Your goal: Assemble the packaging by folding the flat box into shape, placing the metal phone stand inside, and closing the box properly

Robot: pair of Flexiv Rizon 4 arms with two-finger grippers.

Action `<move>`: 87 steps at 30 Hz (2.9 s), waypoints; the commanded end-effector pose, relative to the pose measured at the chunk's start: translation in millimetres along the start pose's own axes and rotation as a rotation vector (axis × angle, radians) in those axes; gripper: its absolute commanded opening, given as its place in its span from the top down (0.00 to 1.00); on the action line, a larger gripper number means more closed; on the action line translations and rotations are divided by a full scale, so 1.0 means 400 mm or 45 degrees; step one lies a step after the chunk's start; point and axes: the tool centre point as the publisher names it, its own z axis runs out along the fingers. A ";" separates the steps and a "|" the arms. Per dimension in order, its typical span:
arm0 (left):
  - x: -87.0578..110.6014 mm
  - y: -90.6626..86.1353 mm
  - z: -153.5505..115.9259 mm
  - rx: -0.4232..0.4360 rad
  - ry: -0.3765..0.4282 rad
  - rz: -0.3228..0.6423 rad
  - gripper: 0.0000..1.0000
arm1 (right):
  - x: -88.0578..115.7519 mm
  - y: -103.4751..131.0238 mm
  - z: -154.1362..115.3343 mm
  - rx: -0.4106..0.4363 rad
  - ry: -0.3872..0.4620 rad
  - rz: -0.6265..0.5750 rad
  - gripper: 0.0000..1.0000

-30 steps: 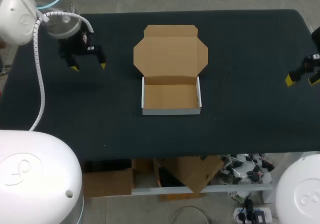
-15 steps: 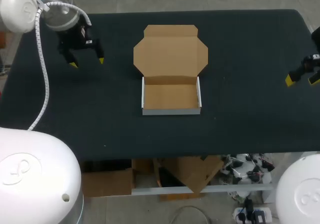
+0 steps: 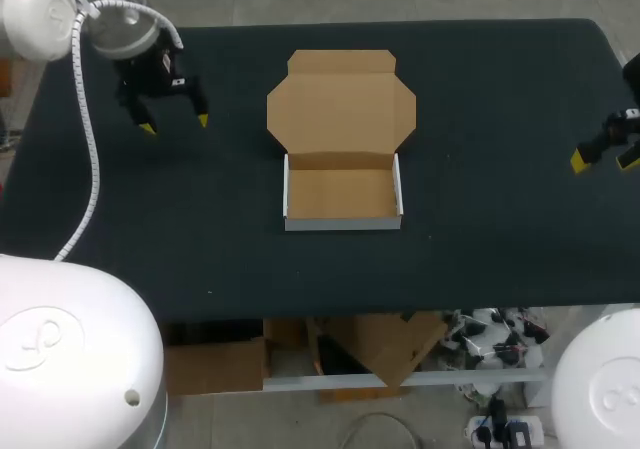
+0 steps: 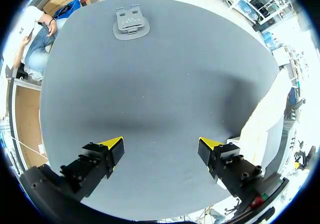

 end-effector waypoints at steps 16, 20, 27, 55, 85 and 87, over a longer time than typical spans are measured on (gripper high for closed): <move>-0.018 -0.071 0.062 -0.005 -0.080 -0.038 0.00 | 0.000 -0.001 -0.004 0.002 0.001 0.001 0.00; -0.029 -0.090 0.086 -0.014 -0.102 -0.045 0.00 | 0.000 -0.001 -0.004 0.002 0.001 0.001 0.00; -0.044 -0.132 0.113 -0.015 -0.099 -0.050 0.00 | 0.000 -0.001 -0.004 0.002 0.001 0.001 0.00; -0.072 -0.250 0.173 0.008 -0.138 -0.102 0.00 | 0.000 -0.001 -0.004 0.002 0.001 0.001 0.00; -0.076 -0.280 0.172 0.003 -0.152 -0.129 0.00 | 0.000 -0.001 -0.004 0.002 0.001 0.001 0.00; -0.076 -0.280 0.172 0.003 -0.152 -0.129 0.00 | 0.000 -0.001 -0.004 0.002 0.001 0.001 0.00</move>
